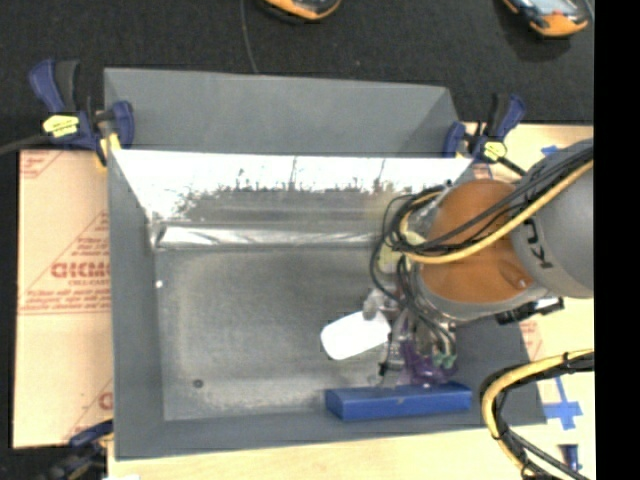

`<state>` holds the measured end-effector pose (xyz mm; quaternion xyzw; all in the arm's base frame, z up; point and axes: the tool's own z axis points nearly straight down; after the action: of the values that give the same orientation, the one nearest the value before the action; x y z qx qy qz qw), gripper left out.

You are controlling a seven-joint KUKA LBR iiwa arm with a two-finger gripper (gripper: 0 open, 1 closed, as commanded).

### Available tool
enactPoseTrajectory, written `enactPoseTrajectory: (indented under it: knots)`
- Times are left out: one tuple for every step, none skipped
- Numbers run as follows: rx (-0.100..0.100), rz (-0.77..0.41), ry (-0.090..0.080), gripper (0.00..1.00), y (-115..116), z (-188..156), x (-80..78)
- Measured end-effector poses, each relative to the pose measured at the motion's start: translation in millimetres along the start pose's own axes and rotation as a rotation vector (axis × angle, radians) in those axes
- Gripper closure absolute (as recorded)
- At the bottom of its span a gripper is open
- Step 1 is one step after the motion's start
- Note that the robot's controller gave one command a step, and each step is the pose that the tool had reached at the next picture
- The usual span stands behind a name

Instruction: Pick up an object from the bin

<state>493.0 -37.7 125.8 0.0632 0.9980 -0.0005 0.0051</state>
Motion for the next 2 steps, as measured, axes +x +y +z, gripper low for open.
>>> enactPoseTrajectory:
  knots:
    - [0.001,-0.107,0.004,0.00,18,38,-20.7]
    - [-0.002,-0.121,0.005,1.00,5,56,-85.8]
